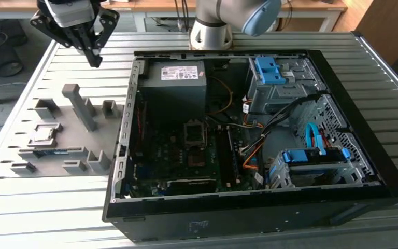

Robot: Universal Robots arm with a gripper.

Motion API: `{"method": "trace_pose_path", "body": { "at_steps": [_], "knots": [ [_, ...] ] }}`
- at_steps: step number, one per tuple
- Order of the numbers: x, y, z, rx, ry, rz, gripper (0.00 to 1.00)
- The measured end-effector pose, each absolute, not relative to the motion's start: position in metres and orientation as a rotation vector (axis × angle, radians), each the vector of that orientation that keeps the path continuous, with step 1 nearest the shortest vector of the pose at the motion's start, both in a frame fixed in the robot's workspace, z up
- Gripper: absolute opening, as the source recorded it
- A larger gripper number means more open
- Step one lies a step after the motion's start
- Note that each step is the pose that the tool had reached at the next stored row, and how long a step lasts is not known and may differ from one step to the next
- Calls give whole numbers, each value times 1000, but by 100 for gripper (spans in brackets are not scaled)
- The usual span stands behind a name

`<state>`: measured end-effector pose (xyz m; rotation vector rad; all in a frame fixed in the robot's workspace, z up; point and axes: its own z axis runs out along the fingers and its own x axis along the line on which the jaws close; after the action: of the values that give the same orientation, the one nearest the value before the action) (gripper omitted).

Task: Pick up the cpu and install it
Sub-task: 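Reach for the cpu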

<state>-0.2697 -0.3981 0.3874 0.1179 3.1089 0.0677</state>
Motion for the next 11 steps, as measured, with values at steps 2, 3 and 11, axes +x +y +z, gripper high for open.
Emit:
{"method": "trace_pose_path", "body": {
  "at_steps": [2,3,11],
  "knots": [
    [-275,-398,387,118,3109,68,10],
    [-277,-398,387,118,3109,68,10],
    [-286,-398,386,118,3109,68,10]
  ]
}}
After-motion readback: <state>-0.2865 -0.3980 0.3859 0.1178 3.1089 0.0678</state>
